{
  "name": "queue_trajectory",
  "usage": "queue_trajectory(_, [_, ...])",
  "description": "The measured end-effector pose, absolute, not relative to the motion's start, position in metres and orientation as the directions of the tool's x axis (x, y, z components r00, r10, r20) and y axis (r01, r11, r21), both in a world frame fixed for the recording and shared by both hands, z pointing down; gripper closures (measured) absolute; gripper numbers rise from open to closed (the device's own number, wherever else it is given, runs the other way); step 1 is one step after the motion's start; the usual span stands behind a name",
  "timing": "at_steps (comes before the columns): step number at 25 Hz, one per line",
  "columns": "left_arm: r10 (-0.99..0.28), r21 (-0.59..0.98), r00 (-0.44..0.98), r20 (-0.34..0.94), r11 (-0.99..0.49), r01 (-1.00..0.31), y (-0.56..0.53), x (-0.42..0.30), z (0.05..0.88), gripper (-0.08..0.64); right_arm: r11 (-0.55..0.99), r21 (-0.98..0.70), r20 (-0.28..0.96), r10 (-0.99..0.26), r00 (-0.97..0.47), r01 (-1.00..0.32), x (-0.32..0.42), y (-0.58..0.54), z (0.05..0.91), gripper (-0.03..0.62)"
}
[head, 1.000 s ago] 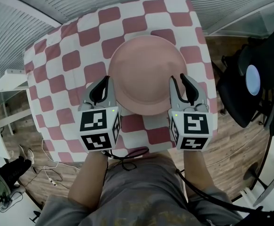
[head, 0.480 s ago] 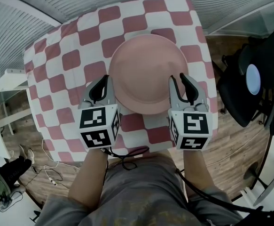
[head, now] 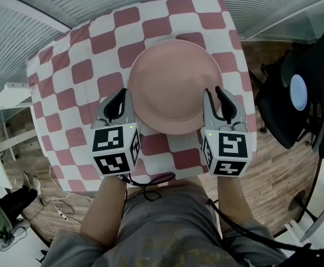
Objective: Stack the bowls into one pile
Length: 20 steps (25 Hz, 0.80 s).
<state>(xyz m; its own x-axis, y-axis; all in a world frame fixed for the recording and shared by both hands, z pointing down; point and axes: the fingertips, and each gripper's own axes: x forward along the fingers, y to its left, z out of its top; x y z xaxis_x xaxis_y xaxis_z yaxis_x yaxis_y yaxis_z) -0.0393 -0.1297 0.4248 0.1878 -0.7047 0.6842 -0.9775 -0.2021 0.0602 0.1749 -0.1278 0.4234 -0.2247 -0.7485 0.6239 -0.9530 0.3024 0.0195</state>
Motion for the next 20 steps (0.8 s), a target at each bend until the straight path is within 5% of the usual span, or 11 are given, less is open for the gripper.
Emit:
queue_trajectory(5, [-0.707, 0.055, 0.182, 0.684, -0.199, -0.979, -0.131, -0.040, 0.424, 0.560, 0.230, 0.070, 0.646, -0.752, -0.132, -0.971, 0.196, -0.125, 0.433, 0.569])
queue_trajectory(20, [-0.797, 0.022, 0.173, 0.579, -0.197, -0.980, -0.136, -0.034, 0.370, 0.560, 0.270, 0.019, 0.516, -0.827, -0.222, -0.963, 0.188, -0.137, 0.376, 0.563])
